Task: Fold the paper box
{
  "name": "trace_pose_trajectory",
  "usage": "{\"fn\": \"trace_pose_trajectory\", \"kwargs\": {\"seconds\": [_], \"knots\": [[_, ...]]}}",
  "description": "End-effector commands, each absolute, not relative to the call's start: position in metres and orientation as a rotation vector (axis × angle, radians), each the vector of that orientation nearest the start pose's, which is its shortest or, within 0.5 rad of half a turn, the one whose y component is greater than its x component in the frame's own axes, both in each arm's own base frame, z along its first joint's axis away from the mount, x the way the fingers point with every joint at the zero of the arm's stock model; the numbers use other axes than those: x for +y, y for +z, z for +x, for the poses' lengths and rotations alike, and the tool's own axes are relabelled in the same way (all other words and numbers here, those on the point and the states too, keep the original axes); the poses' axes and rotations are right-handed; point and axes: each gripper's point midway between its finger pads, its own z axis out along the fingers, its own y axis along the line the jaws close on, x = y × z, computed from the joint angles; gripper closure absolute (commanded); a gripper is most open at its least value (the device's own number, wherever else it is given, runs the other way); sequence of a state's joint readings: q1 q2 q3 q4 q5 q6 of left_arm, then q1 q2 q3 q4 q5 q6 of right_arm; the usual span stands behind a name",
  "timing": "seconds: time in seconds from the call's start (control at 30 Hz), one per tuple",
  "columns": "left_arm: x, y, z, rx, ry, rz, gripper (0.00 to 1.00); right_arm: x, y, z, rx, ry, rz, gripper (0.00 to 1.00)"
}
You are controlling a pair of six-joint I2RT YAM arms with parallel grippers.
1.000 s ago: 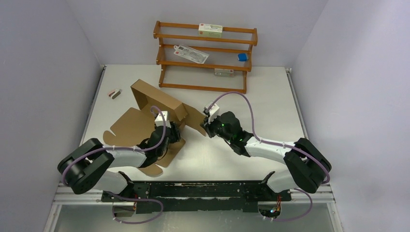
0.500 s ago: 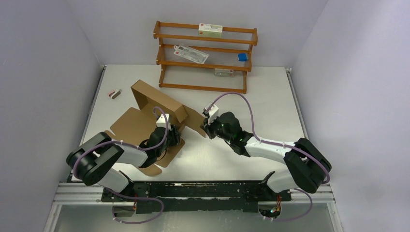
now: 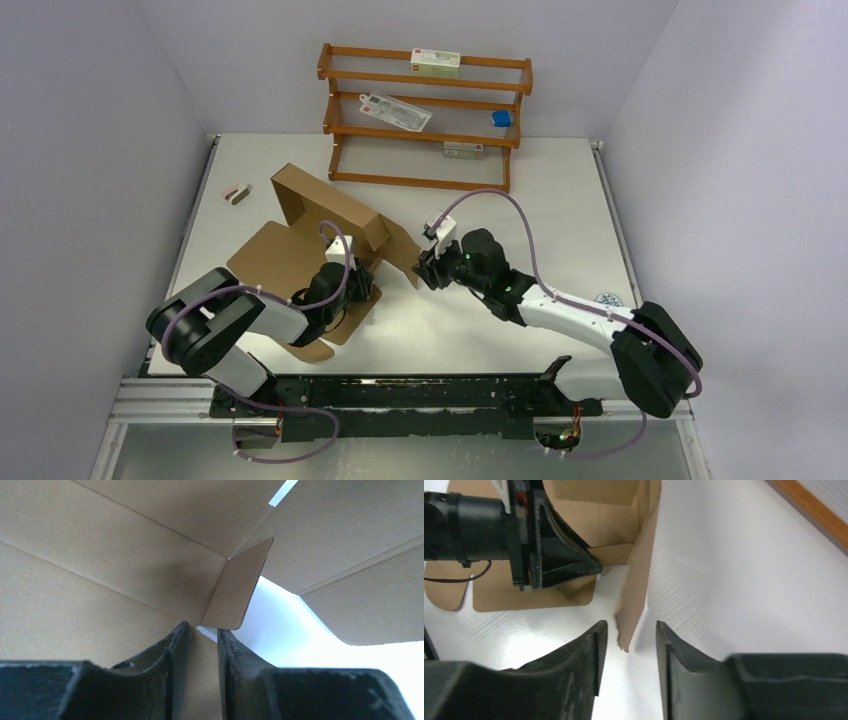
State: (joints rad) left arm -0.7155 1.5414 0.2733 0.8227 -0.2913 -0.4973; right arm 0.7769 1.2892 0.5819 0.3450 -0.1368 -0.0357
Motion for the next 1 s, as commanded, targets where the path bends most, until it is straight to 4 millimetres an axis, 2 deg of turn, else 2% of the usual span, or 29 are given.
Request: {"fn": "trace_pose_trajectory", "kwargs": {"seconds": [0.0,0.13,0.23,0.33,0.43,0.47,0.53,0.73,0.97], "knots": [[-0.208,0.022,0.288,2.018,-0.503,0.039,0.68,0.282,0.170,0.274,1.717,0.602,-0.856,0.51],[-0.208,0.019,0.287,2.029,-0.508,0.037,0.69,0.265,0.205,0.289,1.658,0.642,-0.831,0.42],[-0.208,0.018,0.287,2.032,-0.513,0.037,0.69,0.249,0.223,0.304,1.627,0.678,-0.802,0.38],[-0.209,0.016,0.287,2.036,-0.525,0.038,0.69,0.235,0.221,0.326,1.638,0.640,-0.772,0.37],[-0.211,0.015,0.287,2.038,-0.537,0.042,0.69,0.232,0.205,0.347,1.663,0.594,-0.786,0.37],[-0.211,0.015,0.287,2.039,-0.540,0.042,0.69,0.234,0.192,0.353,1.687,0.592,-0.806,0.37],[-0.212,0.014,0.287,2.043,-0.543,0.044,0.70,0.242,0.181,0.359,1.694,0.608,-0.840,0.37],[-0.214,0.012,0.287,2.052,-0.552,0.051,0.70,0.283,0.146,0.352,1.668,0.763,-0.971,0.38],[-0.216,0.009,0.287,2.065,-0.560,0.056,0.71,0.322,0.129,0.334,1.600,0.901,-1.100,0.39]]}}
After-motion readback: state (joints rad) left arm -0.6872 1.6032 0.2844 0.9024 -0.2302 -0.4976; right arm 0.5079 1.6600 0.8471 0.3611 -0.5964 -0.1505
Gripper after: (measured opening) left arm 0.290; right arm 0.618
